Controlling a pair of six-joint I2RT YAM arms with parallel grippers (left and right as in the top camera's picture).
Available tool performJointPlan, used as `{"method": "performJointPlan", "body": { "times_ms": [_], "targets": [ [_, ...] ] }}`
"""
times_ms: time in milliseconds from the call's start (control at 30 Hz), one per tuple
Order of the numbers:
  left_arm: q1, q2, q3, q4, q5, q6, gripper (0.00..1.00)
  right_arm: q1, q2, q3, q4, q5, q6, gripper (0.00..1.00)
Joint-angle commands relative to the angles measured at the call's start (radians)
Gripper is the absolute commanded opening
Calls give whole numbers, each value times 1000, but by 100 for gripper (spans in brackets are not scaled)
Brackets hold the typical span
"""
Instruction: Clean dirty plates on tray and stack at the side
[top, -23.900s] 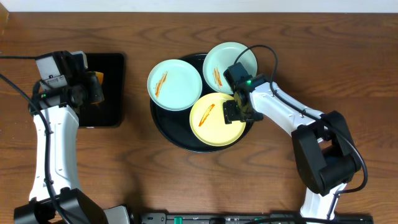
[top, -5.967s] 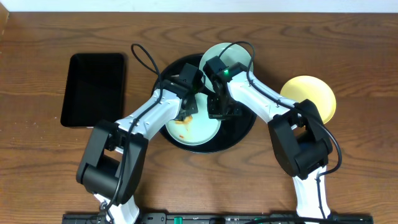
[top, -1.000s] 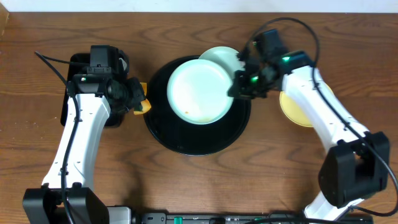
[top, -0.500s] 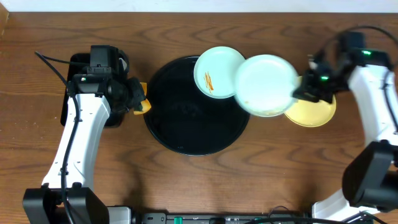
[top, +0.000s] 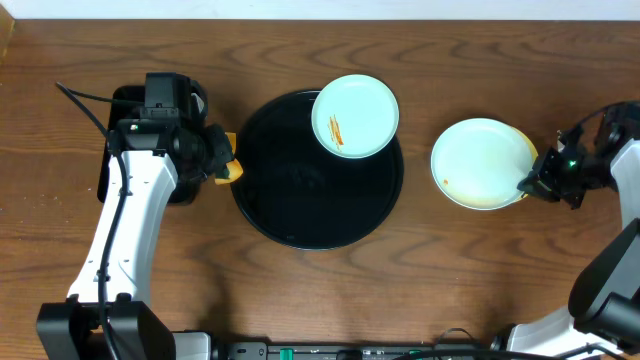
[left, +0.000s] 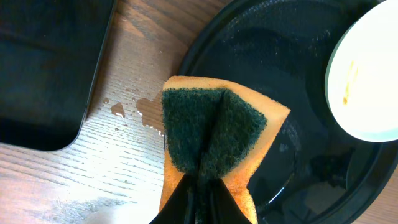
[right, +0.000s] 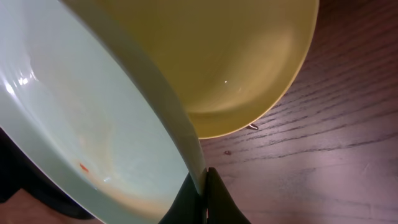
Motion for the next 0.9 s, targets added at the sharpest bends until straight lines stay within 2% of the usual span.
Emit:
{"method": "performJointPlan", "body": {
  "times_ms": [0,233,533,867],
  "targets": [
    [0,-1,10,-1,12,8,7,56,-88,3,5,8,18,1],
    [0,-1,10,-1,13,8,8,250,-203,3,98,101,185,1],
    [0,-1,10,-1,12,8,7,546,-211,3,246,262,373,1],
    [0,-1,10,-2,13,8,7,732,-211,3,305,481,447,1]
  ]
}}
